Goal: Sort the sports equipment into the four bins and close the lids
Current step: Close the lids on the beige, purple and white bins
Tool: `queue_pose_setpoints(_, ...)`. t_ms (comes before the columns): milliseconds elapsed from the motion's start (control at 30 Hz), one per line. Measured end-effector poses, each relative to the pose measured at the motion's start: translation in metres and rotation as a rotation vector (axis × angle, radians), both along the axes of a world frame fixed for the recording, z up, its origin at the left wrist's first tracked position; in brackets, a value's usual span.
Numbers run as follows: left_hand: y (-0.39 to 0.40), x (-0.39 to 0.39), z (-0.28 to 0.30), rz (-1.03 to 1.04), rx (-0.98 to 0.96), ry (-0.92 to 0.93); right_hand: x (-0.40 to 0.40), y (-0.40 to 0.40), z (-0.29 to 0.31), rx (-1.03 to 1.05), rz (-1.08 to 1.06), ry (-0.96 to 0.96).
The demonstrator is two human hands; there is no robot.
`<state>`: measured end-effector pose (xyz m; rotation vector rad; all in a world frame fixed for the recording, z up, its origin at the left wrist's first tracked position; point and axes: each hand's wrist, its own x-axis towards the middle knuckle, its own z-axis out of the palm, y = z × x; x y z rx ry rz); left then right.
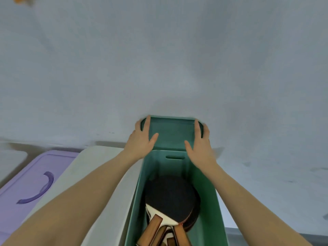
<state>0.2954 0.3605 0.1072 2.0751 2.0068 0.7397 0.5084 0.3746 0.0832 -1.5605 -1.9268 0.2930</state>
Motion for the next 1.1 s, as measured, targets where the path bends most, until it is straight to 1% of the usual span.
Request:
queue_pose_setpoints(67,0.000,0.000,0.001,-0.006,0.003,-0.089,0.002,-0.001,0.001,-0.007,0.042,0.049)
queue_pose_setpoints(200,-0.010,0.006,0.007,0.020,0.044,-0.186,0.000,-0.009,0.009,0.017,0.039,0.121)
queue_pose_setpoints(367,-0.032,0.007,0.028,-0.016,0.199,-0.229,-0.002,-0.032,0.038,0.144,0.018,0.162)
queue_pose_setpoints(500,-0.058,0.005,0.055,-0.054,0.314,-0.207,-0.002,-0.058,0.066,0.236,0.015,0.165)
queue_pose_setpoints(733,-0.114,0.007,0.076,-0.067,0.483,-0.296,-0.005,-0.121,0.088,0.367,0.021,0.211)
queue_pose_setpoints(800,-0.133,0.008,0.076,-0.086,0.539,-0.324,-0.003,-0.139,0.087,0.394,0.013,0.246)
queue_pose_setpoints(867,-0.151,0.005,0.069,-0.104,0.554,-0.332,0.000,-0.160,0.081,0.410,-0.001,0.253)
queue_pose_setpoints(967,-0.174,-0.001,0.048,-0.102,0.492,-0.293,0.003,-0.192,0.061,0.389,-0.015,0.184)
queue_pose_setpoints(1033,-0.191,-0.001,0.030,-0.135,0.473,-0.247,0.006,-0.213,0.042,0.356,-0.033,0.175)
queue_pose_setpoints(1100,-0.210,0.003,0.014,-0.167,0.467,-0.260,0.010,-0.231,0.025,0.340,-0.075,0.146)
